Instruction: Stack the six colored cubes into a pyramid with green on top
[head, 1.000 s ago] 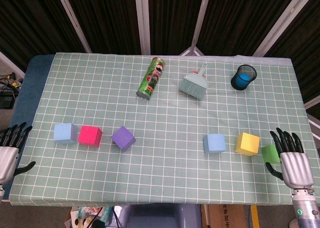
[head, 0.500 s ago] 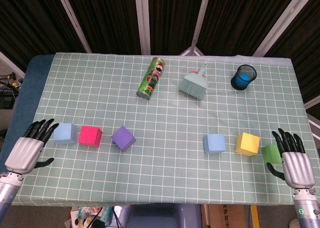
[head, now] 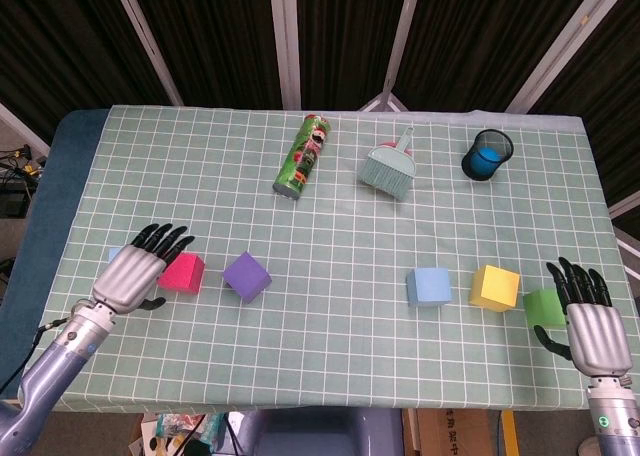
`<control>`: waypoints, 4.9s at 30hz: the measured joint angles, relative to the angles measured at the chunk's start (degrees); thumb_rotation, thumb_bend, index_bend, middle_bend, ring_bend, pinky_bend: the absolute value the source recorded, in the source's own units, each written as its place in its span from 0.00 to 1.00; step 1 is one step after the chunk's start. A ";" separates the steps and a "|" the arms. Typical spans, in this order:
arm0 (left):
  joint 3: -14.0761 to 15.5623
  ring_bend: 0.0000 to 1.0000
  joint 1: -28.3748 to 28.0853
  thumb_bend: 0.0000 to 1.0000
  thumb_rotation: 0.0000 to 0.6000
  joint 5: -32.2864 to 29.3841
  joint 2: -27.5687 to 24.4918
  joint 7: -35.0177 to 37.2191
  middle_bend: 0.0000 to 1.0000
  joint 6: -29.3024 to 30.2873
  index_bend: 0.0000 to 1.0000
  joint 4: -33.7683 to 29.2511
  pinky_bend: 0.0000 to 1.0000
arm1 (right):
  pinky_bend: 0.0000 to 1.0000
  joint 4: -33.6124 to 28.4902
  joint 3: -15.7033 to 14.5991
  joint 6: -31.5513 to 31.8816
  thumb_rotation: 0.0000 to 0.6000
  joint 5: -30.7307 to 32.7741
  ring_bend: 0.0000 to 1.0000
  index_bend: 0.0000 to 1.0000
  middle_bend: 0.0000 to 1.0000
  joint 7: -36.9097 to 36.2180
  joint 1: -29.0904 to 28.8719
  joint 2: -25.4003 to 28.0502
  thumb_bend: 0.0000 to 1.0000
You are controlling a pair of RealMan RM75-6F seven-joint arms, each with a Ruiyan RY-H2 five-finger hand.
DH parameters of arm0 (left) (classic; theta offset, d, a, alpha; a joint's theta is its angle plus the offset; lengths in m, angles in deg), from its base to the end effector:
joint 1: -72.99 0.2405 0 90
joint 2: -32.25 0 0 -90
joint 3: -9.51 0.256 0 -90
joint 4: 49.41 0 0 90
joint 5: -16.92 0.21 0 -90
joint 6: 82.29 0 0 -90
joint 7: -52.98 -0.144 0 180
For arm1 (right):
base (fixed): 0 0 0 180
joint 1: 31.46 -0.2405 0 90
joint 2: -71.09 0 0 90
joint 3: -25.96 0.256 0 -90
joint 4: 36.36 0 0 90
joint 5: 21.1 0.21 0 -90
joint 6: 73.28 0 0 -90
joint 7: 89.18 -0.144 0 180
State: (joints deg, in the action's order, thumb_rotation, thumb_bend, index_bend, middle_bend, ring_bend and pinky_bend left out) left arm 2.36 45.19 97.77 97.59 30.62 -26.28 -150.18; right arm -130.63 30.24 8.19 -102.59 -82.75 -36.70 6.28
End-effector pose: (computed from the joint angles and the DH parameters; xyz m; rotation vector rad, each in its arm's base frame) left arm -0.2062 0.2816 0.0852 -1.9562 -0.7058 -0.7442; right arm -0.3134 -0.1872 0.1510 1.3733 -0.9153 0.8042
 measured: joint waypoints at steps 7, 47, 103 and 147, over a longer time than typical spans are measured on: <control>-1.28 0.00 -5.98 0.05 1.00 -6.02 5.14 -4.77 0.05 -6.40 0.00 2.31 0.07 | 0.00 -0.70 0.28 -0.31 1.00 1.06 0.00 0.00 0.00 -0.52 0.10 0.42 0.27; -1.58 0.01 -20.39 0.09 1.00 -17.31 21.16 -6.41 0.25 -11.23 0.00 15.98 0.07 | 0.00 -3.30 0.40 -2.54 1.00 4.55 0.00 0.00 0.00 -0.77 0.08 1.38 0.27; -18.35 0.09 -38.95 0.26 1.00 -56.99 44.73 -35.53 0.47 13.72 0.07 20.75 0.07 | 0.00 -4.24 0.24 -3.51 1.00 4.60 0.00 0.00 0.00 -3.76 -0.03 2.71 0.27; -28.53 0.09 -46.70 0.30 1.00 -65.53 55.17 -40.05 0.47 16.72 0.07 35.23 0.07 | 0.00 -4.73 -0.04 -4.26 1.00 4.44 0.00 0.00 0.00 -5.37 -0.21 3.43 0.27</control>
State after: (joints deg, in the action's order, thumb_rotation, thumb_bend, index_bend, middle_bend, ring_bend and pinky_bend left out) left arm -26.18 -1.52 32.24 152.76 -9.43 -9.56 -114.95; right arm -135.36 30.20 3.93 -98.15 -88.12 -36.91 9.71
